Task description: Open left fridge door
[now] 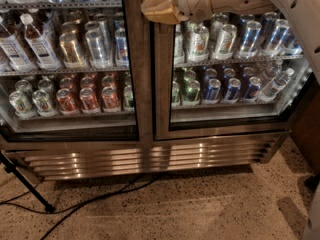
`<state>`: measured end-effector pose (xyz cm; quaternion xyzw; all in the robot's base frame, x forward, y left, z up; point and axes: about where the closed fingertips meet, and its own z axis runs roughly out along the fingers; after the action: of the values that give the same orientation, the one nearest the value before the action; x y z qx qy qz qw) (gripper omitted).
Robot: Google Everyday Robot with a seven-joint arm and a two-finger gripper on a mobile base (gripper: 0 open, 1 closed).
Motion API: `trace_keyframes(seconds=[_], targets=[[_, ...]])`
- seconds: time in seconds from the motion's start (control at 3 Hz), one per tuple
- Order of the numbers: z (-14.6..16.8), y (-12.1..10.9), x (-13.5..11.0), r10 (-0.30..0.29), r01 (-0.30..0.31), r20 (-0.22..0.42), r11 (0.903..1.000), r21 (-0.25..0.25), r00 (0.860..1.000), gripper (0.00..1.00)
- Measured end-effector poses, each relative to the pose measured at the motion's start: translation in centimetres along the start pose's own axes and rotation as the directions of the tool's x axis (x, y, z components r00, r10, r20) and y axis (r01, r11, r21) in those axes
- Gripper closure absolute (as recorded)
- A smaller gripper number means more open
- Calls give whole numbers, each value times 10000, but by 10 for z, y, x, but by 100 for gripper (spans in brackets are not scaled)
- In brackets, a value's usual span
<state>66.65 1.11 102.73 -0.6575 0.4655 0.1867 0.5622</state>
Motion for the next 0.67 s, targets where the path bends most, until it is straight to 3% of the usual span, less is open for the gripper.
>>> trace_keyframes(seconds=[0.67], targets=[[-3,4,-5,39,-39,-6,10000,-40,10000,100]])
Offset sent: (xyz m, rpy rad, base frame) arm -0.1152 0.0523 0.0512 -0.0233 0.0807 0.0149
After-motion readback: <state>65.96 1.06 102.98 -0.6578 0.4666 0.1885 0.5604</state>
